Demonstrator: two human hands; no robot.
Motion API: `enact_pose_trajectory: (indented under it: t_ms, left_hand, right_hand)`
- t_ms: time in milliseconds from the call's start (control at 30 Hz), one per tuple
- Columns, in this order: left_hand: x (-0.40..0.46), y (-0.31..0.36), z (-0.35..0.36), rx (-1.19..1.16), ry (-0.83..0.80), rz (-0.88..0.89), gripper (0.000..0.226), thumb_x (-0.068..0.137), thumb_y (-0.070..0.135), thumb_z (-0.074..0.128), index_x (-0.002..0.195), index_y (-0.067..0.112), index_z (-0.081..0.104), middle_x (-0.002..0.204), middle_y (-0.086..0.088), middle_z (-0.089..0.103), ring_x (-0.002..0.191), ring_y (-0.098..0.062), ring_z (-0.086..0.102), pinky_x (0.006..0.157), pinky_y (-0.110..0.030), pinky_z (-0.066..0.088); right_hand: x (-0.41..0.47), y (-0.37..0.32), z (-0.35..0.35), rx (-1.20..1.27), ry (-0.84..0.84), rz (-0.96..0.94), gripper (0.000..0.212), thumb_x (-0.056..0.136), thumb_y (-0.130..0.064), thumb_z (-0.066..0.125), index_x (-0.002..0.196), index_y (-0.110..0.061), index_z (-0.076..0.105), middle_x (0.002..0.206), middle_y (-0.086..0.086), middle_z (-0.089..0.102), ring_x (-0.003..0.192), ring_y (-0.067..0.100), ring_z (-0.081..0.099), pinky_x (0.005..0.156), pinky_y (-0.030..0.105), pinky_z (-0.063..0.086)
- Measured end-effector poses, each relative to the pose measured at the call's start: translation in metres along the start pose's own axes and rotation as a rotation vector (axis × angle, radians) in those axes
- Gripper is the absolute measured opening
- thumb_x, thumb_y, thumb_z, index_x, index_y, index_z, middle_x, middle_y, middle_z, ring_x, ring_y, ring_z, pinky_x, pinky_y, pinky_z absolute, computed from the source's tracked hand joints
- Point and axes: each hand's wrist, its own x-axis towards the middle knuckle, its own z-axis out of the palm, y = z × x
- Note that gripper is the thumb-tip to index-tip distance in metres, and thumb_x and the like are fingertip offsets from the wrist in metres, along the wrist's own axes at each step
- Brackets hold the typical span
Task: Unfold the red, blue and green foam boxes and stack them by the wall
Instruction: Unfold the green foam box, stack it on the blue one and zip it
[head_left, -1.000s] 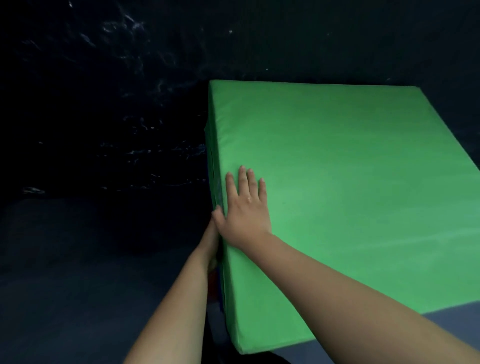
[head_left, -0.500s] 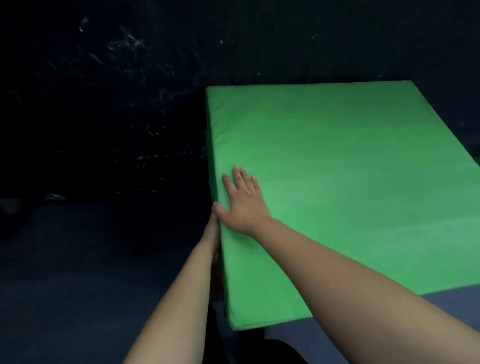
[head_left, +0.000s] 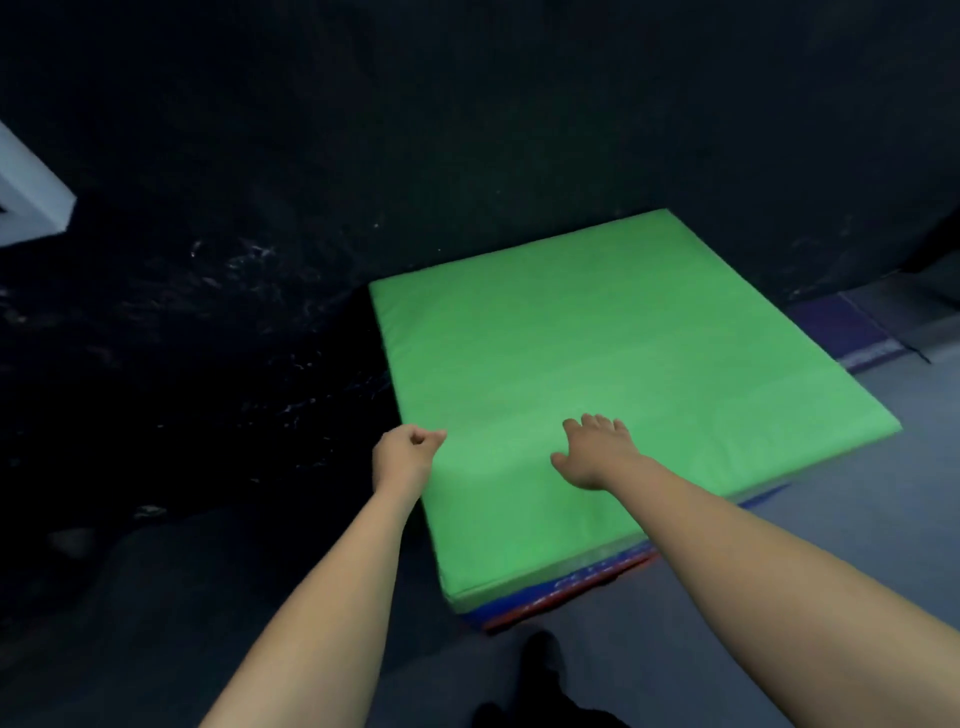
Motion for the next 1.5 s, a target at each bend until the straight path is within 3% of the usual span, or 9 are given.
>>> enact_pose_trajectory:
  t_ms: [133, 300, 433, 533, 800, 933, 1167, 1367, 1500]
  left_hand:
    - [-0.018, 0.033, 0.006, 0.084, -0.078, 0.153, 0.049, 0.086, 0.048, 0.075, 0.063, 0.008, 0.06, 0.06, 0.003, 0.063, 0.06, -0.019, 0.058, 0.064, -0.032, 0.047]
    - [-0.047, 0.067, 0.036, -0.062, -0.228, 0.096, 0.06, 0.106, 0.041, 0.045, 0.064, 0.003, 0.065, 0.056, -0.007, 0.069, 0.054, -0.026, 0.069, 0.067, -0.034, 0.059]
    - [-0.067, 0.102, 0.073, -0.033, -0.345, 0.102, 0.025, 0.103, 0.004, 0.033, 0.103, 0.01, 0.057, 0.078, -0.008, 0.063, 0.056, -0.024, 0.06, 0.056, -0.03, 0.047]
    - [-0.078, 0.13, 0.112, 0.113, -0.442, 0.211, 0.047, 0.087, -0.016, 0.033, 0.103, 0.019, 0.06, 0.1, -0.006, 0.063, 0.076, -0.027, 0.063, 0.062, -0.029, 0.041]
    - [-0.118, 0.235, 0.265, 0.165, -0.488, 0.253, 0.03, 0.099, -0.001, 0.034, 0.106, 0.015, 0.059, 0.091, -0.013, 0.075, 0.078, -0.023, 0.063, 0.055, -0.024, 0.042]
    - [-0.144, 0.271, 0.339, 0.197, -0.46, 0.327, 0.04, 0.091, -0.011, 0.041, 0.103, 0.018, 0.066, 0.105, -0.003, 0.068, 0.093, -0.023, 0.062, 0.07, -0.026, 0.046]
    - [-0.144, 0.31, 0.422, 0.369, -0.44, 0.45, 0.029, 0.102, 0.015, 0.046, 0.124, 0.016, 0.065, 0.125, -0.004, 0.069, 0.095, -0.018, 0.063, 0.083, -0.027, 0.05]
    - [-0.096, 0.344, 0.49, 0.592, -0.411, 0.537, 0.043, 0.097, 0.02, 0.053, 0.139, 0.015, 0.054, 0.141, -0.012, 0.052, 0.131, -0.03, 0.046, 0.106, -0.04, 0.042]
    - [-0.076, 0.36, 0.535, 0.656, -0.374, 0.575, 0.048, 0.096, 0.024, 0.055, 0.144, 0.016, 0.049, 0.146, -0.012, 0.047, 0.138, -0.03, 0.039, 0.113, -0.041, 0.035]
  right_hand:
    - [-0.03, 0.02, 0.004, 0.115, 0.018, 0.082, 0.062, 0.098, -0.047, 0.043, 0.149, -0.011, 0.039, 0.148, 0.018, 0.046, 0.135, 0.036, 0.045, 0.113, 0.045, 0.038]
    - [-0.066, 0.044, 0.025, 0.201, 0.026, 0.073, 0.065, 0.098, -0.047, 0.044, 0.153, -0.014, 0.033, 0.152, 0.015, 0.042, 0.139, 0.034, 0.041, 0.114, 0.045, 0.036]
    - [-0.073, 0.089, 0.02, 0.272, 0.064, 0.124, 0.066, 0.098, -0.046, 0.044, 0.155, -0.016, 0.031, 0.153, 0.014, 0.042, 0.138, 0.033, 0.042, 0.113, 0.045, 0.038]
    - [-0.075, 0.141, 0.021, 0.338, 0.083, 0.187, 0.066, 0.098, -0.046, 0.044, 0.155, -0.015, 0.031, 0.151, 0.015, 0.042, 0.136, 0.034, 0.043, 0.111, 0.045, 0.04]
    - [-0.082, 0.329, 0.014, 0.42, 0.085, 0.28, 0.061, 0.098, -0.042, 0.044, 0.15, -0.012, 0.036, 0.146, 0.017, 0.047, 0.13, 0.035, 0.049, 0.102, 0.043, 0.046]
    - [-0.074, 0.408, 0.013, 0.466, 0.065, 0.349, 0.049, 0.095, -0.035, 0.045, 0.138, -0.012, 0.044, 0.141, 0.017, 0.048, 0.127, 0.035, 0.047, 0.1, 0.044, 0.045]
    - [-0.019, 0.464, 0.008, 0.64, 0.071, 0.301, 0.061, 0.094, -0.039, 0.049, 0.149, -0.013, 0.037, 0.144, 0.015, 0.047, 0.131, 0.034, 0.046, 0.105, 0.048, 0.045]
    - [0.043, 0.519, 0.01, 0.721, -0.014, 0.313, 0.061, 0.097, -0.04, 0.046, 0.152, -0.013, 0.039, 0.154, 0.012, 0.044, 0.137, 0.031, 0.046, 0.108, 0.038, 0.043]
    - [0.082, 0.558, 0.026, 0.751, -0.081, 0.352, 0.049, 0.099, -0.035, 0.045, 0.141, -0.009, 0.05, 0.147, 0.012, 0.052, 0.129, 0.031, 0.052, 0.093, 0.033, 0.043]
